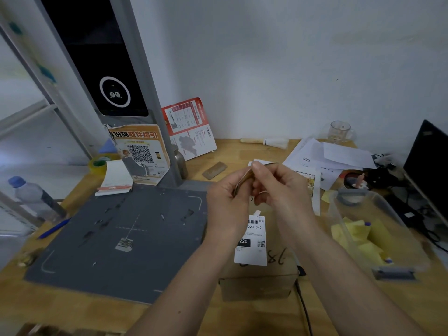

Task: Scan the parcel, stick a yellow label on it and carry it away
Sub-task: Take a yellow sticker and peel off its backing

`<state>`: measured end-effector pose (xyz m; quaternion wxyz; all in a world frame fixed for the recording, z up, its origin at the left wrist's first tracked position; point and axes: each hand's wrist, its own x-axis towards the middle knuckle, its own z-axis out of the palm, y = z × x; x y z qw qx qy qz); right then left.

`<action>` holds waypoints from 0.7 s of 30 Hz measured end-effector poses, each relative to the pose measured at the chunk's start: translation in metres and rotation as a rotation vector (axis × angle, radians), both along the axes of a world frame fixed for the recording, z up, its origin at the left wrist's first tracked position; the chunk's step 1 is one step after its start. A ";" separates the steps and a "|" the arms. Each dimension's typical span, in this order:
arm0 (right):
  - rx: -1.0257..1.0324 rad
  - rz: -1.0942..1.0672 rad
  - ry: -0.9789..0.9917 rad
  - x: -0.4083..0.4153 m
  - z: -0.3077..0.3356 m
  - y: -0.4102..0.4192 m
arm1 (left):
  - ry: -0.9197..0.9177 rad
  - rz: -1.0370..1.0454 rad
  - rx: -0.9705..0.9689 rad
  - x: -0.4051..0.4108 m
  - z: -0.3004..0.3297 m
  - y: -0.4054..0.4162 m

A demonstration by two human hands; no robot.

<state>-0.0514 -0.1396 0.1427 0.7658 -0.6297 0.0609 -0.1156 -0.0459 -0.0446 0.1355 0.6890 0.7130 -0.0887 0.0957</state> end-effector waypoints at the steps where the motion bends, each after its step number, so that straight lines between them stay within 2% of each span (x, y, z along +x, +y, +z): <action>1: 0.017 0.014 0.011 0.000 0.001 0.000 | -0.032 -0.009 0.045 -0.001 -0.001 0.001; 4: 0.002 0.027 0.050 -0.002 0.003 0.000 | -0.084 -0.028 0.124 -0.003 -0.003 0.002; 11: 0.097 0.045 0.034 -0.005 0.002 -0.003 | -0.080 -0.069 0.114 -0.005 -0.004 0.003; 21: 0.093 0.000 -0.055 -0.006 0.004 0.002 | -0.102 -0.091 0.082 -0.009 0.000 0.005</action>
